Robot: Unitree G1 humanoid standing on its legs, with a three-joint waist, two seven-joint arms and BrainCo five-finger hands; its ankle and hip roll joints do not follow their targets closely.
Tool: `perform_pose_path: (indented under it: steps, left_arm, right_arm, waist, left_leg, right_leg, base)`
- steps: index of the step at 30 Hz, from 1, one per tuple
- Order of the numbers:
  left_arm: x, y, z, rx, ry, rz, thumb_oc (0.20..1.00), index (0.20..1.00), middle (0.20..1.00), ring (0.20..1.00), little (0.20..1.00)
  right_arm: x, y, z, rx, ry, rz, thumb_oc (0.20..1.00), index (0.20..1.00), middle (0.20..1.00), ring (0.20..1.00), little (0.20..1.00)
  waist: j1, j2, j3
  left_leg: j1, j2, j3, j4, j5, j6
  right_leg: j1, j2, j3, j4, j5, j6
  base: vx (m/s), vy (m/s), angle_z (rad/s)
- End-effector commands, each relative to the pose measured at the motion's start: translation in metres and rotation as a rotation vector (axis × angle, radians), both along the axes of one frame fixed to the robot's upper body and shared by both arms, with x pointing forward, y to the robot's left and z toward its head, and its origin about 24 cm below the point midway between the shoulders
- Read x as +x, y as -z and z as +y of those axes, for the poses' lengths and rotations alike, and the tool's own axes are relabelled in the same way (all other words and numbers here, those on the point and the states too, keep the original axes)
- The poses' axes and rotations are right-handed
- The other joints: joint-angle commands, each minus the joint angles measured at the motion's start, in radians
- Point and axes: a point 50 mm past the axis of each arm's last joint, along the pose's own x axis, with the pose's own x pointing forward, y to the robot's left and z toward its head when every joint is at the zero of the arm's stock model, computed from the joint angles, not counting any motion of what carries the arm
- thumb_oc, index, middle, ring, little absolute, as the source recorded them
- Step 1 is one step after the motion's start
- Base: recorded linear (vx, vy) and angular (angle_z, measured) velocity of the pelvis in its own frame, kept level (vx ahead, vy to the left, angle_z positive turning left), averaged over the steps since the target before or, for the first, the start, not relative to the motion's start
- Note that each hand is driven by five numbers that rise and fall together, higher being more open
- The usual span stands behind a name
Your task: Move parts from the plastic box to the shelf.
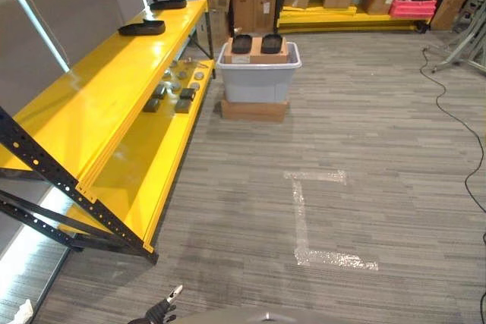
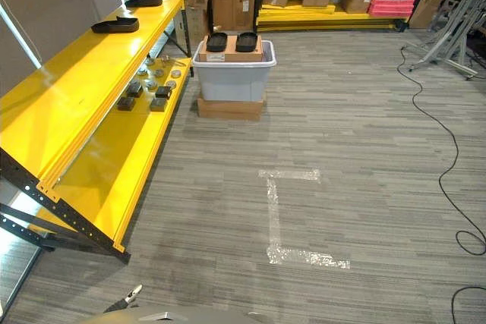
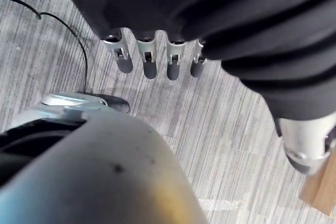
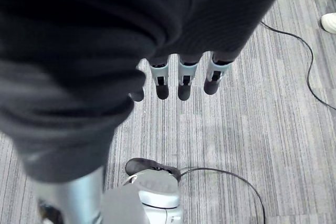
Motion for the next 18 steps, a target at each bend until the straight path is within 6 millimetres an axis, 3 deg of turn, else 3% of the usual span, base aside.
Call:
perform_pose_path:
  steps: [1, 18]
  left_arm:
    - [0.0151, -0.0034, 0.0089, 0.024, 0.029, -0.035, 1.0, 1.0, 1.0, 1.0, 1.0]
    - [0.0079, -0.0002, 0.0154, 0.159, -0.016, 0.047, 1.0, 1.0, 1.0, 1.0, 1.0]
  right_arm:
    - [0.0026, -0.0005, -0.0002, -0.012, 0.012, 0.027, 1.0, 1.0, 1.0, 1.0, 1.0]
    - [0.002, 0.0008, 0.0042, -0.008, 0.022, 0.028, 1.0, 1.0, 1.0, 1.0, 1.0]
  waist:
    - [0.011, -0.041, 0.0]
    - [0.011, -0.046, -0.002]
  left_leg:
    - [-0.003, -0.01, 0.043, -0.046, -0.007, -0.034]
    - [-0.002, -0.01, 0.036, -0.041, -0.006, -0.034]
  right_leg:
    - [0.117, -0.044, 0.01, -0.228, 0.121, 0.119]
    - [0.12, -0.043, 0.019, -0.232, 0.126, 0.117]
  base:
    - [0.0, 0.0, 0.0]
    - [0.0, 0.0, 0.0]
